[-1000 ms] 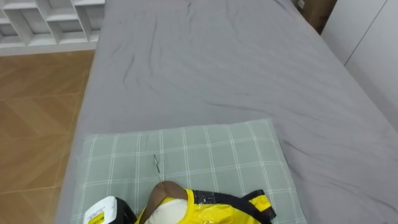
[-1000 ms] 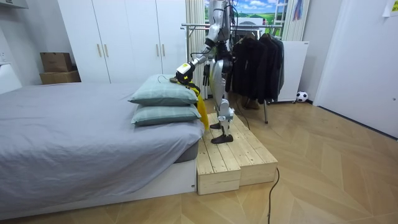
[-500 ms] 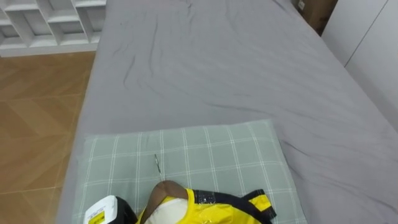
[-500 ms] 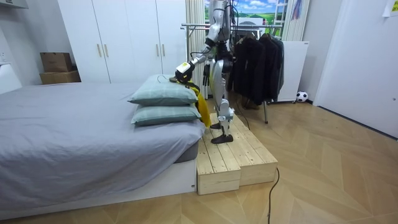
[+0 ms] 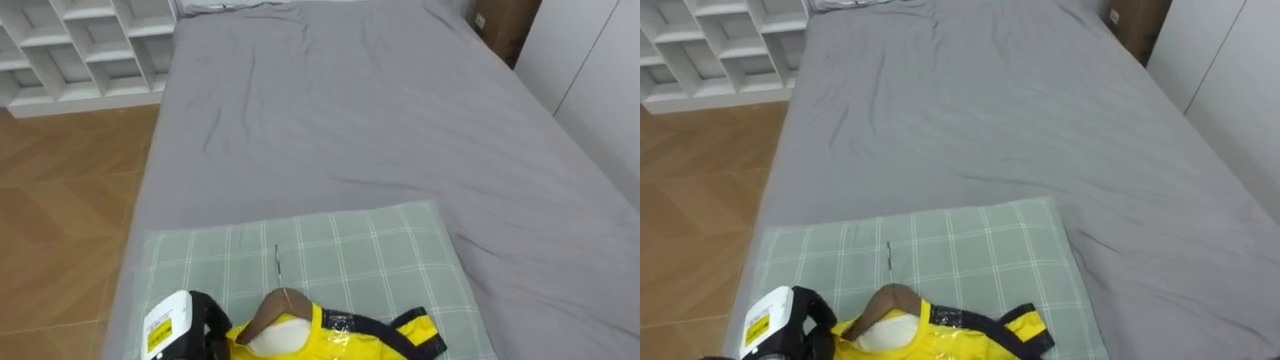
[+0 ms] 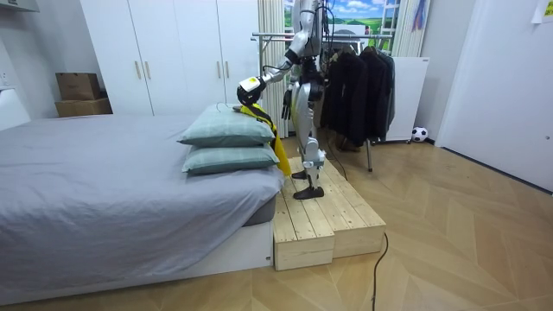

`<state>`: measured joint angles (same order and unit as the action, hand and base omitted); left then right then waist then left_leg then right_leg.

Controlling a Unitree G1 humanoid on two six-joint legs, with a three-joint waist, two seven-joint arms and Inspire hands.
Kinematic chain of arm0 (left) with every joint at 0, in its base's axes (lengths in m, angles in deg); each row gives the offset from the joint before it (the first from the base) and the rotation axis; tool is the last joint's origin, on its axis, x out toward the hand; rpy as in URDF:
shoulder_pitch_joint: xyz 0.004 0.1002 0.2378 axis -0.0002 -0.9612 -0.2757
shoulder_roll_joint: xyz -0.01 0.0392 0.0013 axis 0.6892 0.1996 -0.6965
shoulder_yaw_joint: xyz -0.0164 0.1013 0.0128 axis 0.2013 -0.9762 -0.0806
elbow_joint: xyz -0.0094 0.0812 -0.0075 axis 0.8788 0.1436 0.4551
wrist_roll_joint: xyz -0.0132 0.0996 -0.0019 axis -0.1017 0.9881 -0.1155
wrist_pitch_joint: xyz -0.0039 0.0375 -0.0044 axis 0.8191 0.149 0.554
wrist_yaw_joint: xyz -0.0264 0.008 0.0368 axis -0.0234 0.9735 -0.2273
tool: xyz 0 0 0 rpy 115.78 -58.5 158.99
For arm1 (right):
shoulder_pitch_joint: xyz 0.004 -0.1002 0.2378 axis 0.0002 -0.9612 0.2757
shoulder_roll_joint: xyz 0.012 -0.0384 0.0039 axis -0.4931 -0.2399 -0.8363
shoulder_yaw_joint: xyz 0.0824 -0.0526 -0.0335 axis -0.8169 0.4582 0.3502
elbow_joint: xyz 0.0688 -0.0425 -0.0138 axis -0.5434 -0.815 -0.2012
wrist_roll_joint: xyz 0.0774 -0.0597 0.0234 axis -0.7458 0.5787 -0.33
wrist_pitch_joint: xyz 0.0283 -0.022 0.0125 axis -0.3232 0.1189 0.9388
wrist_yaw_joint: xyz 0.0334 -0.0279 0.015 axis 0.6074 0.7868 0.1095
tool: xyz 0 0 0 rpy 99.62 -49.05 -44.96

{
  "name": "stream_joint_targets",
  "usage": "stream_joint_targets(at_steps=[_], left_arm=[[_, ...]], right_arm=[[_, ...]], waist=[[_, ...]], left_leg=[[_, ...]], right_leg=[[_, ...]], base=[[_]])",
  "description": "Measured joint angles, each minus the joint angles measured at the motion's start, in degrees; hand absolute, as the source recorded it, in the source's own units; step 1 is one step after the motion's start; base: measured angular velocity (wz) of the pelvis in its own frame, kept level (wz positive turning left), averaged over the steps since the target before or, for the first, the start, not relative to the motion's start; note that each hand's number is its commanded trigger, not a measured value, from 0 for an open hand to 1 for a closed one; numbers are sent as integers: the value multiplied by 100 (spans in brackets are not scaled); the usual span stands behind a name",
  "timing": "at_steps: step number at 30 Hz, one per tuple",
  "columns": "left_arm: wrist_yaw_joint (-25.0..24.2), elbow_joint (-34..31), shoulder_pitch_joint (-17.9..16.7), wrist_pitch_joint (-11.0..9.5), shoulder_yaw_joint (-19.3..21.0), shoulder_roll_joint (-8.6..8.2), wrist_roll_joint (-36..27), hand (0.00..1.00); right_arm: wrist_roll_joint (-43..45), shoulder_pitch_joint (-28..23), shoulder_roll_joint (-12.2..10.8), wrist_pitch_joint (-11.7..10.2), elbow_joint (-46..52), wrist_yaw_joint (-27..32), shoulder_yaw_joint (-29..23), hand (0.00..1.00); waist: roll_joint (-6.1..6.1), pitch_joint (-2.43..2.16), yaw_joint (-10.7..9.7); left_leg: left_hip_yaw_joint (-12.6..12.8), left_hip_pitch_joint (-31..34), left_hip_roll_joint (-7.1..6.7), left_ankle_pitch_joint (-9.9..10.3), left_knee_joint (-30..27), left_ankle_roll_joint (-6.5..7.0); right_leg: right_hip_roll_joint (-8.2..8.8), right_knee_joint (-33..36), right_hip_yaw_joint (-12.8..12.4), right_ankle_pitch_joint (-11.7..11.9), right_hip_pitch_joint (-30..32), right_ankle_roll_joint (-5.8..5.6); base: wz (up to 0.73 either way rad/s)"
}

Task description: Hang clothes

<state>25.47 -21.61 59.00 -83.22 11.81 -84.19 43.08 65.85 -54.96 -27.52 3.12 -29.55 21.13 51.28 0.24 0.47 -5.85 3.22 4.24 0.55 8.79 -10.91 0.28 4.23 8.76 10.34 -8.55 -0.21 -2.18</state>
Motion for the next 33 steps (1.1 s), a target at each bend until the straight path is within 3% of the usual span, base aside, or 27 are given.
stream_joint_targets(at_steps=[3,9,22,33], left_arm=[[-4,-293,-28,-22,13,0,-205,100],[-11,-1353,-439,-108,265,2,-715,100],[-47,-2493,-677,-188,264,-18,-938,100],[-48,-2618,-809,-189,265,21,-935,100]], right_arm=[[-25,-70,17,-2,63,-2,-62,0],[-263,-338,8,-50,156,22,-373,0],[-232,-488,-4,-133,223,23,-479,0],[-240,-772,-29,-190,339,40,-905,0]], waist=[[8,-2,15],[21,-6,14],[4,-12,2],[2,-31,4]], left_leg=[[1,-3,-1,0,-6,-1],[9,-222,-1,1,15,-1],[44,-494,9,6,-46,-9],[73,-776,9,71,-16,-25]], right_leg=[[-4,-15,-9,0,-18,1],[-4,-24,-12,-1,-224,-1],[-20,-48,-84,-39,-486,27],[-24,-127,-103,-44,-777,27]], base=[[0],[0],[-1],[0]])
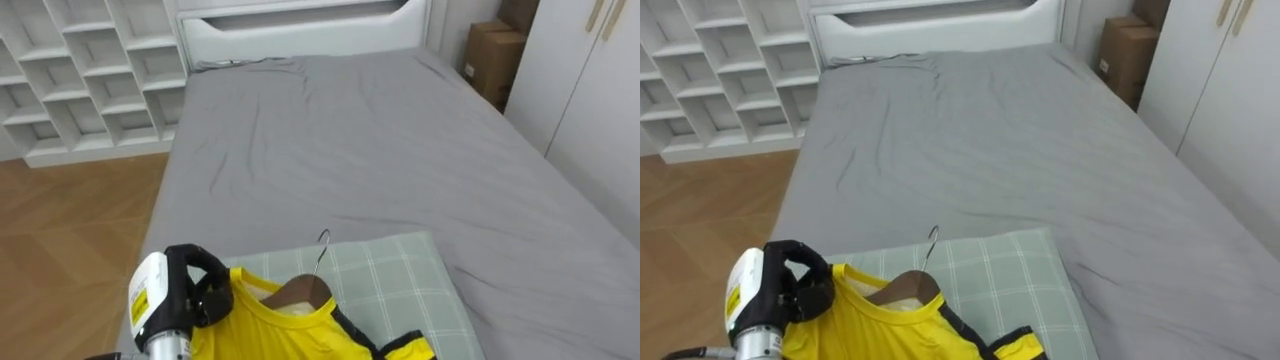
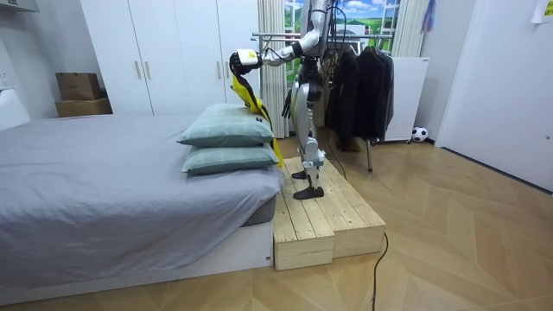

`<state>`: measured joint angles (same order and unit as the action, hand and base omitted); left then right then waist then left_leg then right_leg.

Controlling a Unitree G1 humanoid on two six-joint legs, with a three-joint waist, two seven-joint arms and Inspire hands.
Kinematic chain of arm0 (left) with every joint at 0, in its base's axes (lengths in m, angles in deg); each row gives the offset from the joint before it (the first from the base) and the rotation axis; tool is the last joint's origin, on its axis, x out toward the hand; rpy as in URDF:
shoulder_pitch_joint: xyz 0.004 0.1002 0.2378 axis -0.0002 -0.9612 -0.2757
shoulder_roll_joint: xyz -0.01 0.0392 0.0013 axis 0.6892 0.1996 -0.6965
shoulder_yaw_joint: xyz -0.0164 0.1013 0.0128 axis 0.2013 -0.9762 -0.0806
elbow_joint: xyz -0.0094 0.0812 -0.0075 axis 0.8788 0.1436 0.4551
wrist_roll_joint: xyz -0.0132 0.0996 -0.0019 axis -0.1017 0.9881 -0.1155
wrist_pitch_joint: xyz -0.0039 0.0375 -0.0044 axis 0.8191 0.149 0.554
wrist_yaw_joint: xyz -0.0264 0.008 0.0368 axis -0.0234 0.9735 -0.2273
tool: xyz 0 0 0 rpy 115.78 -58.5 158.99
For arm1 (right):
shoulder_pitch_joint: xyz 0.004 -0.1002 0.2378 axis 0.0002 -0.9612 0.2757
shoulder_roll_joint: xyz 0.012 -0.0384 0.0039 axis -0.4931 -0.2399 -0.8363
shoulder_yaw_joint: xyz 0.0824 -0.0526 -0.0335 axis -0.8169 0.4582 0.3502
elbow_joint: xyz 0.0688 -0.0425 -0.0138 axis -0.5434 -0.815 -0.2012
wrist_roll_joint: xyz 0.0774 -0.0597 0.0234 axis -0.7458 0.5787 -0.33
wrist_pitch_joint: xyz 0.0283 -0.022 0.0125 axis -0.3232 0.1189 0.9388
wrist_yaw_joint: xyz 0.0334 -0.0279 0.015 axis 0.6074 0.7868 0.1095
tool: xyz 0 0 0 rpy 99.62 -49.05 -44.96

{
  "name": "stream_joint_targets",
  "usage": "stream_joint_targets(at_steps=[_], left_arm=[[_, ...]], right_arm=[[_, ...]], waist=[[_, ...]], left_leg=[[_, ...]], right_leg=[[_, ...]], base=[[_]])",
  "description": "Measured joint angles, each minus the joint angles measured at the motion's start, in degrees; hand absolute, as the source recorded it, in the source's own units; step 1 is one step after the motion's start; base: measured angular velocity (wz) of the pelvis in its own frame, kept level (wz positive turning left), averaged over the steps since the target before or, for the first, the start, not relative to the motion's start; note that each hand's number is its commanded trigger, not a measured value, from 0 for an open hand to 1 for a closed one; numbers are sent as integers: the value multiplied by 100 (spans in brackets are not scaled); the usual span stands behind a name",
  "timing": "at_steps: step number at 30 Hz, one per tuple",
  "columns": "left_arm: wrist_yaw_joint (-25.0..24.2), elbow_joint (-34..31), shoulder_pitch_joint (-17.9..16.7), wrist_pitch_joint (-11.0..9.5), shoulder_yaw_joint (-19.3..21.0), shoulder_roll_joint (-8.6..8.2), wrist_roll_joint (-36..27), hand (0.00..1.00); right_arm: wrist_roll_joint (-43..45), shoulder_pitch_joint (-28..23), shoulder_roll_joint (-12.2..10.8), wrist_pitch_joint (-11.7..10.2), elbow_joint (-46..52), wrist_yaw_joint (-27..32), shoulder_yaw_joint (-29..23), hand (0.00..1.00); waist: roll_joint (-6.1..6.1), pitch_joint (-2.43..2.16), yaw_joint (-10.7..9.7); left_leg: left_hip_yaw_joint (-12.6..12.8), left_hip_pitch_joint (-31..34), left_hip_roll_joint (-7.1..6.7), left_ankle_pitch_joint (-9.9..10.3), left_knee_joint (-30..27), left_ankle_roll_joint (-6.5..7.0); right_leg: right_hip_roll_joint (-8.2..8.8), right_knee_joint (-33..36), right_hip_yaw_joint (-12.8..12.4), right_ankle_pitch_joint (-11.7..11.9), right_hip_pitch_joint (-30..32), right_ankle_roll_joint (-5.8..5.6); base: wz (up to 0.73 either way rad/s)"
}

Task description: Hang clothes

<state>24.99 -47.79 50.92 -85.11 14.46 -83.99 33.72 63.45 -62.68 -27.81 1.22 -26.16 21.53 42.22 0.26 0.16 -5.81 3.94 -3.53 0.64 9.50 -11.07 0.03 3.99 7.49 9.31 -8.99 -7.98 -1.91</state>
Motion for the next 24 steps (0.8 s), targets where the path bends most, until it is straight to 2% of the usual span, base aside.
stream_joint_targets(at_steps=[8,14,17,20,24], left_arm=[[-3,-417,-3,0,1,74,-10,100],[-17,-708,-3,-7,1,266,4,100],[-17,-729,-3,-20,1,371,11,100],[-25,-895,-2,-23,188,415,186,100],[-17,-1323,1,-31,341,670,100,100]], right_arm=[[25,-14,21,-1,-1,-11,-92,0],[25,-41,45,-57,5,-52,-92,0],[21,-57,60,-63,5,-83,-101,0],[142,-87,84,-65,18,-122,-274,0],[399,-133,256,-89,21,-113,-392,0]], waist=[[30,-19,-22],[25,-16,-24],[-1,12,-40],[-18,18,-30],[-22,17,-66]], left_leg=[[7,-21,-2,0,27,0],[28,-41,-1,0,34,0],[45,-100,-2,0,59,0],[45,-100,-2,0,56,0],[48,-133,-3,0,54,0]], right_leg=[[0,4,-7,-1,-42,0],[-4,11,-99,-1,-50,0],[-5,3,-126,-11,-96,0],[-9,3,-132,-15,-92,-1],[-8,9,-135,-15,-112,0]], base=[[0],[-2],[-3],[0],[0]])
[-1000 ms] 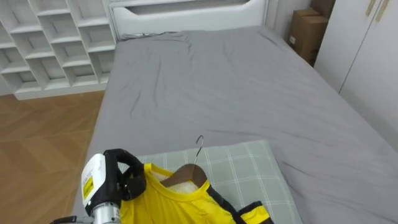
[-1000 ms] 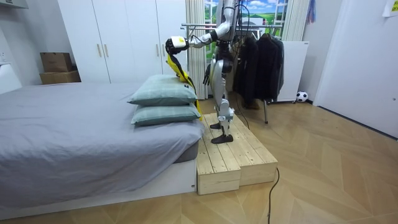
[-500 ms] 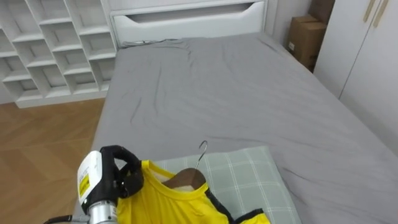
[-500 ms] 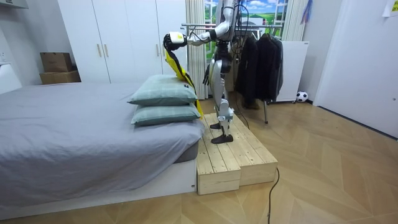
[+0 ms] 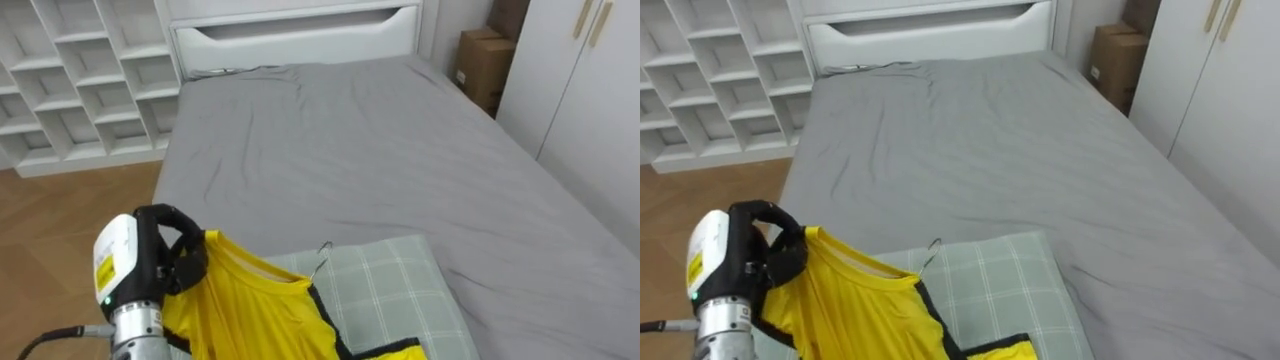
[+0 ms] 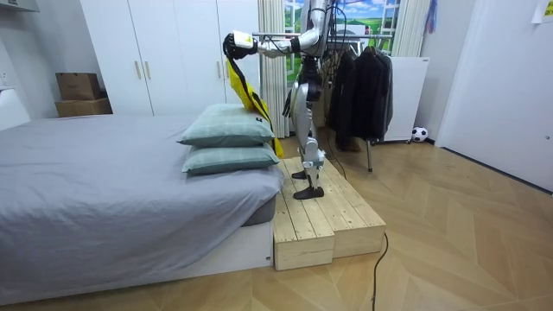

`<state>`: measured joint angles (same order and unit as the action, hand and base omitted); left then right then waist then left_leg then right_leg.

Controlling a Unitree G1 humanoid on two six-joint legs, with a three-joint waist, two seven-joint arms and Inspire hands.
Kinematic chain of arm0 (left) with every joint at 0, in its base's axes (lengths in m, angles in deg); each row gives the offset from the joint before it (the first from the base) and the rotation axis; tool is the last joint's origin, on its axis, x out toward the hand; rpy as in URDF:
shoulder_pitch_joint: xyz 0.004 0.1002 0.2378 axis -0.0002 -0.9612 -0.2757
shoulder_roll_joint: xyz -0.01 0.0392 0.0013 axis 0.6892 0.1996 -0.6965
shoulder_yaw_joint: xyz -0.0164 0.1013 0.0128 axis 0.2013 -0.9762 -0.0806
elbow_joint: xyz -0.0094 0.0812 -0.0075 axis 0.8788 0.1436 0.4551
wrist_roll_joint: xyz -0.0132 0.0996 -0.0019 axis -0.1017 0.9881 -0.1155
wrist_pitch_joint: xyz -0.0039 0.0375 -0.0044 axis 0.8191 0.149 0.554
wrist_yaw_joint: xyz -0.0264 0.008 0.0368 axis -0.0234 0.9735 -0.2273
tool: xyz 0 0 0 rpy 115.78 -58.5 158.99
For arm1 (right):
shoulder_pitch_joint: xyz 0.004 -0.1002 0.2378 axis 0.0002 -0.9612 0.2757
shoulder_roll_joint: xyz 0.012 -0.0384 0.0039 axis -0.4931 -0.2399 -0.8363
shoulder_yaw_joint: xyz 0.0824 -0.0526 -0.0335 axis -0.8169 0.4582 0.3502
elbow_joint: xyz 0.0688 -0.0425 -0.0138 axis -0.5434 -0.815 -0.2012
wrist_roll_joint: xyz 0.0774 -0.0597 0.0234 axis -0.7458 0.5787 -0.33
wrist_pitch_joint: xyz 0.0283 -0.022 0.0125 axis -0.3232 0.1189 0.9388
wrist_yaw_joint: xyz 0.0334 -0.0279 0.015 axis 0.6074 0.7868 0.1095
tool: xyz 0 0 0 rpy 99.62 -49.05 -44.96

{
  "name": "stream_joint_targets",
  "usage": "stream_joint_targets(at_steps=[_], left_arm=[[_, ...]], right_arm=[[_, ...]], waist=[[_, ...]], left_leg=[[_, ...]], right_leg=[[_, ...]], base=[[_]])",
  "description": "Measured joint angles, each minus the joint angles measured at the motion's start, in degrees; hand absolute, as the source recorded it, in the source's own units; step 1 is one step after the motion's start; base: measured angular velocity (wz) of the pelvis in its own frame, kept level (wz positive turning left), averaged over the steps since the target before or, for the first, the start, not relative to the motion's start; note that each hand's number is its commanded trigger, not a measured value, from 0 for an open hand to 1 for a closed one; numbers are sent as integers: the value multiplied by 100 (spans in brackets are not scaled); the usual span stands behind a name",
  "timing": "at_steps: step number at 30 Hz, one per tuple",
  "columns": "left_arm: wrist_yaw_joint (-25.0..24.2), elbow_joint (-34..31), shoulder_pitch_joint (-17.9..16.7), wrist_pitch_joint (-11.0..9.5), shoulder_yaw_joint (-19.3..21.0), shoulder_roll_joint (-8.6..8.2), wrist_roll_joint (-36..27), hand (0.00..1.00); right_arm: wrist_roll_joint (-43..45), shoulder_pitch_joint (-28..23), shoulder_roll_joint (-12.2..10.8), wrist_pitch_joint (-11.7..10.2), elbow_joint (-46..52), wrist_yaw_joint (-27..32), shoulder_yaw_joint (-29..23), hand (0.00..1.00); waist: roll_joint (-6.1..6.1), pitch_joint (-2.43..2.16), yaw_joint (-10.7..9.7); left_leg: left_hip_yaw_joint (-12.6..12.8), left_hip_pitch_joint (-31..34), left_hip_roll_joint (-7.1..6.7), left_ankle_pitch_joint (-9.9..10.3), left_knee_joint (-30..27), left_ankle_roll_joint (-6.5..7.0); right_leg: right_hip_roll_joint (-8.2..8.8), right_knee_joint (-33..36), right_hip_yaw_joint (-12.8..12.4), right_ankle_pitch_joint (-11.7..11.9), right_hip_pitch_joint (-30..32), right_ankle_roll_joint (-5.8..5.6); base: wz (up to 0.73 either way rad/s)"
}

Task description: Hang clothes

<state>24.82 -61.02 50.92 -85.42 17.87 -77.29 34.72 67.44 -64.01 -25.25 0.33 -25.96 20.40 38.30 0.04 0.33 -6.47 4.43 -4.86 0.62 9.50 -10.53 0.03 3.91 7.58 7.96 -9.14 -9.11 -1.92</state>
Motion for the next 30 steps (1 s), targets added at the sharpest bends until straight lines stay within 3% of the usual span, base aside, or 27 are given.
stream_joint_targets(at_steps=[8,14,16,26,30], left_arm=[[36,-278,7,-94,50,261,-132,100],[261,-290,80,-204,52,322,-156,100],[300,-291,80,-207,52,417,-155,100],[309,-291,81,-217,54,443,-150,100],[309,-291,88,-371,54,444,-137,100]], right_arm=[[1103,-26,414,98,-73,376,-142,0],[1587,-3,680,176,98,627,-557,0],[1794,2,782,187,429,716,-635,0],[2131,244,887,114,1350,954,-852,0],[2329,321,887,-18,1636,1005,-871,0]], waist=[[-93,32,-90],[-232,-26,-124],[-277,-52,-124],[-278,-44,-93],[-276,-41,-97]], left_leg=[[18,-68,-1,3,29,-4],[29,-66,0,3,34,-4],[28,-68,2,3,35,-4],[22,-67,6,5,49,-6],[25,-63,5,8,50,-10]], right_leg=[[1,17,2,-33,3,-6],[0,26,-10,-45,12,-2],[-1,33,-10,-43,14,0],[-6,23,-19,-43,2,1],[-9,8,-47,-44,12,0]], base=[[0],[0],[0],[0],[0]])
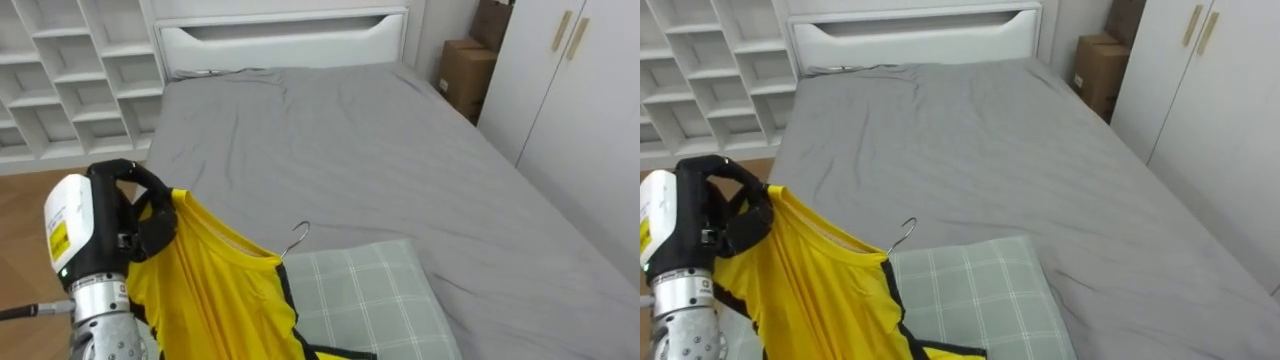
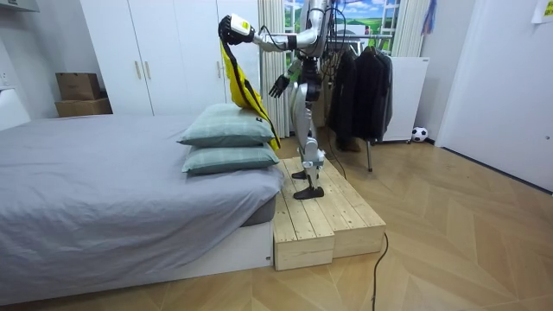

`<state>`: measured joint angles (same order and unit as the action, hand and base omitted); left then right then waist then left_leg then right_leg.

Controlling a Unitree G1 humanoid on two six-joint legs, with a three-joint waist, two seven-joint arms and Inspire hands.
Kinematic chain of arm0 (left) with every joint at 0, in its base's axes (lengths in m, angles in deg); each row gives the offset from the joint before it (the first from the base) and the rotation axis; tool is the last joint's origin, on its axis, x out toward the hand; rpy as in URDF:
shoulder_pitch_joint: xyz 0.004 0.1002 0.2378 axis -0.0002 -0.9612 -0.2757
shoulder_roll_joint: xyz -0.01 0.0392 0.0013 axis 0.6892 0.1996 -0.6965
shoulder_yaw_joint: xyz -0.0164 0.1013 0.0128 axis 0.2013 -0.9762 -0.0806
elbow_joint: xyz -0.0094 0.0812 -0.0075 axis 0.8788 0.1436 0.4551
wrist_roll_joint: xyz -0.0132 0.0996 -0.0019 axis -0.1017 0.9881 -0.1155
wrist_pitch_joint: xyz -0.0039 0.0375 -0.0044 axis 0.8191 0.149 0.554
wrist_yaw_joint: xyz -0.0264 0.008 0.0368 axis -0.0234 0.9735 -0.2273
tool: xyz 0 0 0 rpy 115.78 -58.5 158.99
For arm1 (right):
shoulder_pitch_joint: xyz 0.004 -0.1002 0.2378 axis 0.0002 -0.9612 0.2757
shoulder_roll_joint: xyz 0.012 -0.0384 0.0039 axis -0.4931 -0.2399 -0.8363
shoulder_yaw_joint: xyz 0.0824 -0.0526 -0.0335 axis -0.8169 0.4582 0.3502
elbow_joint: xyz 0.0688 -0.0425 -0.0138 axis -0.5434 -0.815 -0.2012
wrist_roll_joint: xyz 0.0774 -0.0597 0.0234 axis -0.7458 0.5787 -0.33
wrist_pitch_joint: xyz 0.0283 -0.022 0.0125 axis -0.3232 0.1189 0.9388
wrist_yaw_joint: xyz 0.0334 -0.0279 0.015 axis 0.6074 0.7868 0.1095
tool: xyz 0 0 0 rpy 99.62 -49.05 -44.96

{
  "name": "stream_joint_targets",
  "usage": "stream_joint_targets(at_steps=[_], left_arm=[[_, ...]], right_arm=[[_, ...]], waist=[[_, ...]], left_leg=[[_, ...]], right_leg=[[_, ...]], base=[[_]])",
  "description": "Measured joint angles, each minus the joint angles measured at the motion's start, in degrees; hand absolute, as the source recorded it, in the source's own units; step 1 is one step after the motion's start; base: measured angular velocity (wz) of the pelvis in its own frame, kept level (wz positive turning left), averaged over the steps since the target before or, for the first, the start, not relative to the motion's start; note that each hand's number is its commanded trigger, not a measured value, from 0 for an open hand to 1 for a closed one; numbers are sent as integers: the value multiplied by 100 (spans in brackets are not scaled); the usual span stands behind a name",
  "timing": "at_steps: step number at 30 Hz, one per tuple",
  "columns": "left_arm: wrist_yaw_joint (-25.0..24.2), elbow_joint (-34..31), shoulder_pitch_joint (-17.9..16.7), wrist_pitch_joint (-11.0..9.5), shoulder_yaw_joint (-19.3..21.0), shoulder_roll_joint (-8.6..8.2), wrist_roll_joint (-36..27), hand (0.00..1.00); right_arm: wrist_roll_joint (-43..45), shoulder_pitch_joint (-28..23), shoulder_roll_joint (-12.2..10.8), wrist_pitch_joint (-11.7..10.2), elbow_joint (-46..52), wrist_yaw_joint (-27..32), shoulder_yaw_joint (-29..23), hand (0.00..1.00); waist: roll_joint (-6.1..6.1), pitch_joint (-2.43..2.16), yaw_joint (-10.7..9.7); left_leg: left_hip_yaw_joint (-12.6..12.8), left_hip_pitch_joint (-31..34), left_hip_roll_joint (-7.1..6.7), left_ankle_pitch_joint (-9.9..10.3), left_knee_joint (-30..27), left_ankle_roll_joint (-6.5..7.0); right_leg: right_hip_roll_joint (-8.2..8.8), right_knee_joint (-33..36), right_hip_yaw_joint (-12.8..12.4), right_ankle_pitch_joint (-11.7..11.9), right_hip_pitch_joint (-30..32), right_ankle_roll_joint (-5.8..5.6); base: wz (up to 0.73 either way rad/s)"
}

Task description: Hang clothes

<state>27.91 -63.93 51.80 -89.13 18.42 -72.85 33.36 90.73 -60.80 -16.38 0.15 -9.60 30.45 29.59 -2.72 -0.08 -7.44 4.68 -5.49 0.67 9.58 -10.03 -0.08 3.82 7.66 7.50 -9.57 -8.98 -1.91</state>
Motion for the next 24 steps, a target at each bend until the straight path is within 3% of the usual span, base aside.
stream_joint_targets(at_steps=[13,24], left_arm=[[-19,-14,369,-106,31,0,45,100],[-34,-581,374,-104,46,-1,43,100]], right_arm=[[273,-88,-70,-78,2292,-108,161,0],[579,-85,-67,-75,3483,-464,159,0]], waist=[[53,3,161],[102,19,288]], left_leg=[[50,76,11,0,4,0],[74,68,10,0,23,0]], right_leg=[[1,81,-20,3,96,4],[2,88,-43,1,111,2]], base=[[-2],[0]])
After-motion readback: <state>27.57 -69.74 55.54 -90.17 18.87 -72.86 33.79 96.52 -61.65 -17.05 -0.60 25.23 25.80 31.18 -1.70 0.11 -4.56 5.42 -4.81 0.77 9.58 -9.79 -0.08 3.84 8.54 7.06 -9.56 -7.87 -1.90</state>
